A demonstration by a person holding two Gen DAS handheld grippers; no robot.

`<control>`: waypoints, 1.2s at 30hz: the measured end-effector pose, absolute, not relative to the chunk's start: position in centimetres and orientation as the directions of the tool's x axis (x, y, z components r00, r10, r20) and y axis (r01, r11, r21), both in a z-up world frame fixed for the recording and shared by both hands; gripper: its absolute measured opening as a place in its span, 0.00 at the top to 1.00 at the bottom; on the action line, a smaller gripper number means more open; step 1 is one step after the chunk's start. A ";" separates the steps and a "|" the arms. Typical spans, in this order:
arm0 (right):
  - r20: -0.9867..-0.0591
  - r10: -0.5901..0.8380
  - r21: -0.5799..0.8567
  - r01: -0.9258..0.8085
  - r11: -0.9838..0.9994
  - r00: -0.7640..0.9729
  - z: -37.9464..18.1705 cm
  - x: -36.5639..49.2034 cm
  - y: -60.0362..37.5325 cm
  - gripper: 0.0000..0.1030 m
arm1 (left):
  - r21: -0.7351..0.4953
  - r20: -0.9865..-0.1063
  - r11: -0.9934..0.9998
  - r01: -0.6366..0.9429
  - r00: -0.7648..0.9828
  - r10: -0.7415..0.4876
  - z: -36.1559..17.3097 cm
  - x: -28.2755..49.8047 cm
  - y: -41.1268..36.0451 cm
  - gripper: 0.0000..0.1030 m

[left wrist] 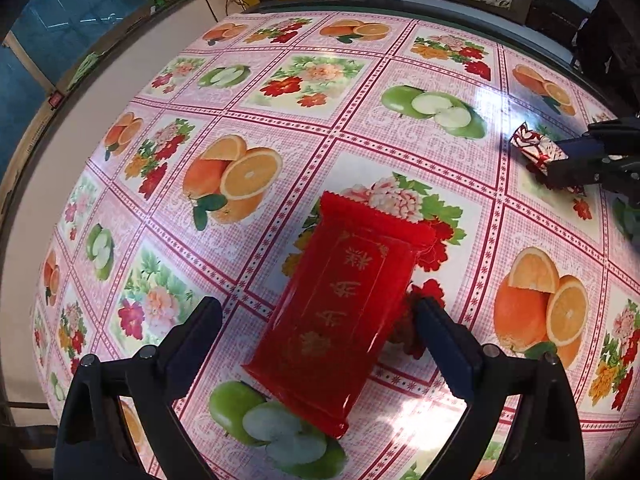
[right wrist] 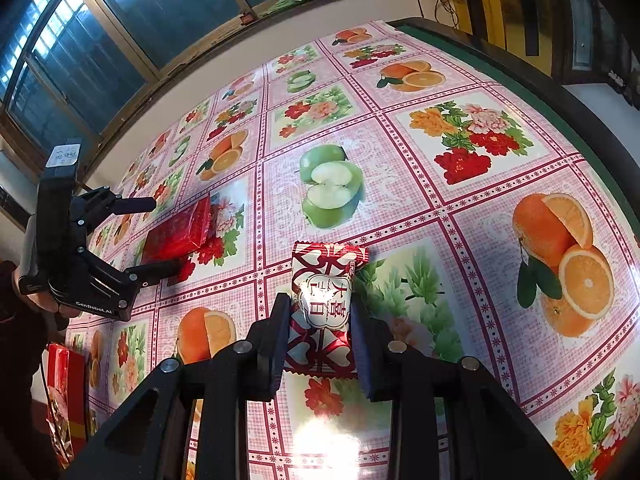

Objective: Organize snacks
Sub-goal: 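Grasp the large red rectangular packet with left gripper while right holds patterned packet, then carry both packets into the red box and open both grippers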

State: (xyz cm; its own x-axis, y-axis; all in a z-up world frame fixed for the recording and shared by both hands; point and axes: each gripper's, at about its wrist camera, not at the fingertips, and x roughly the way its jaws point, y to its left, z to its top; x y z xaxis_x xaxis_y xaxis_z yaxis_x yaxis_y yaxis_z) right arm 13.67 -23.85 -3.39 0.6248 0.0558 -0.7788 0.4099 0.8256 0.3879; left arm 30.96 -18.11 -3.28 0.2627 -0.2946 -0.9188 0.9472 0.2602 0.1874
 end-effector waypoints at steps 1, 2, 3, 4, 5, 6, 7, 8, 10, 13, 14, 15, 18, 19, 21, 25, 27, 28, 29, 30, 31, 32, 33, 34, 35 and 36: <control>-0.779 0.053 0.384 0.410 0.827 0.625 -3.4 13.7 -23.8 0.70 | 0.172 -0.920 0.266 0.948 0.251 -0.300 -3.3 30.9 -18.2 0.05; -0.779 0.052 0.383 0.410 0.828 0.625 -3.4 13.7 -23.8 0.70 | 0.161 -0.920 0.272 0.949 0.243 -0.306 -3.4 30.9 -18.4 0.06; -0.779 0.053 0.386 0.411 0.826 0.625 -3.4 13.7 -23.8 0.70 | 0.145 -0.920 0.279 0.949 0.233 -0.314 -3.5 30.7 -18.4 0.09; -0.778 0.055 0.388 0.411 0.825 0.625 -3.4 13.7 -23.9 0.70 | 0.116 -0.922 0.287 0.951 0.211 -0.326 -3.5 30.6 -18.4 0.12; -0.778 0.057 0.390 0.411 0.824 0.625 -3.4 13.7 -23.9 0.70 | 0.090 -0.921 0.304 0.948 0.195 -0.336 -3.5 30.4 -18.3 0.16; -0.779 0.057 0.391 0.412 0.823 0.625 -3.4 13.7 -24.0 0.70 | 0.079 -0.920 0.322 0.943 0.193 -0.340 -3.5 30.3 -18.1 0.19; -0.779 0.056 0.392 0.415 0.821 0.624 -3.4 13.7 -24.0 0.70 | 0.055 -0.920 0.345 0.937 0.181 -0.347 -3.5 30.3 -17.9 0.22; -0.779 0.052 0.390 0.418 0.821 0.624 -3.4 13.6 -24.1 0.70 | 0.035 -0.920 0.370 0.928 0.175 -0.351 -3.5 30.3 -17.7 0.25; -0.782 0.038 0.378 0.426 0.822 0.622 -3.4 13.7 -24.1 0.70 | 0.031 -0.915 0.409 0.912 0.191 -0.356 -3.4 29.7 -17.4 0.30; -0.782 0.014 0.363 0.438 0.823 0.623 -3.4 13.5 -24.4 0.70 | 0.031 -0.912 0.472 0.881 0.218 -0.347 -3.2 28.5 -17.3 0.41; -0.782 0.008 0.361 0.442 0.821 0.624 -3.4 13.5 -24.5 0.70 | 0.037 -0.912 0.494 0.869 0.231 -0.339 -3.1 27.9 -17.3 0.43; -0.781 0.004 0.359 0.444 0.821 0.624 -3.4 13.4 -24.6 0.70 | 0.043 -0.912 0.524 0.851 0.248 -0.327 -3.1 27.4 -17.2 0.43; -0.783 -0.013 0.342 0.449 0.825 0.622 -3.3 13.3 -24.7 0.70 | 0.050 -0.911 0.600 0.798 0.283 -0.301 -3.1 25.5 -16.8 0.44; -0.784 -0.018 0.336 0.448 0.828 0.621 -3.3 13.3 -24.6 0.70 | 0.051 -0.909 0.624 0.780 0.295 -0.295 -3.1 24.7 -16.6 0.45; -0.784 -0.032 0.319 0.446 0.836 0.620 -3.3 13.3 -24.5 0.71 | 0.042 -0.903 0.678 0.734 0.318 -0.288 -3.1 23.7 -16.1 0.51; -0.779 -0.060 0.290 0.444 0.848 0.624 -3.3 13.0 -24.0 0.71 | 0.043 -0.885 0.773 0.633 0.383 -0.264 -3.2 22.4 -15.4 0.51; -0.774 -0.055 0.308 0.451 0.838 0.631 -3.4 12.5 -24.1 0.71 | 0.031 -0.881 0.803 0.595 0.396 -0.259 -3.2 21.7 -15.2 0.52; -0.772 -0.056 0.314 0.456 0.833 0.633 -3.4 12.1 -24.0 0.71 | 0.030 -0.879 0.815 0.578 0.404 -0.254 -3.2 21.2 -15.0 0.52; -0.772 -0.057 0.316 0.460 0.830 0.633 -3.4 11.6 -23.8 0.71 | 0.033 -0.877 0.825 0.565 0.413 -0.247 -3.2 20.7 -14.8 0.52; -0.771 -0.053 0.322 0.461 0.827 0.634 -3.4 11.2 -23.7 0.71 | 0.036 -0.875 0.833 0.552 0.421 -0.240 -3.2 20.1 -14.6 0.52; -0.769 -0.039 0.338 0.457 0.823 0.639 -3.4 10.7 -23.5 0.71 | 0.037 -0.873 0.842 0.538 0.428 -0.236 -3.2 19.5 -14.2 0.52; -0.762 -0.004 0.376 0.448 0.811 0.647 -3.4 10.1 -23.5 0.71 | 0.033 -0.871 0.850 0.526 0.432 -0.234 -3.2 18.9 -13.8 0.52; -0.753 0.039 0.422 0.436 0.795 0.657 -3.6 9.6 -23.5 0.71 | 0.028 -0.868 0.857 0.515 0.438 -0.234 -3.1 18.3 -13.4 0.52; -0.739 0.089 0.472 0.420 0.775 0.667 -3.8 9.0 -23.6 0.71 | 0.019 -0.864 0.864 0.504 0.443 -0.239 -3.1 17.5 -12.9 0.52; -0.725 0.138 0.517 0.401 0.756 0.675 -4.0 8.5 -23.5 0.71 | 0.009 -0.860 0.870 0.494 0.447 -0.245 -3.0 16.7 -12.4 0.53; -0.711 0.178 0.552 0.383 0.741 0.680 -4.2 8.1 -23.3 0.71 | 0.000 -0.854 0.875 0.484 0.455 -0.252 -3.0 15.7 -12.0 0.53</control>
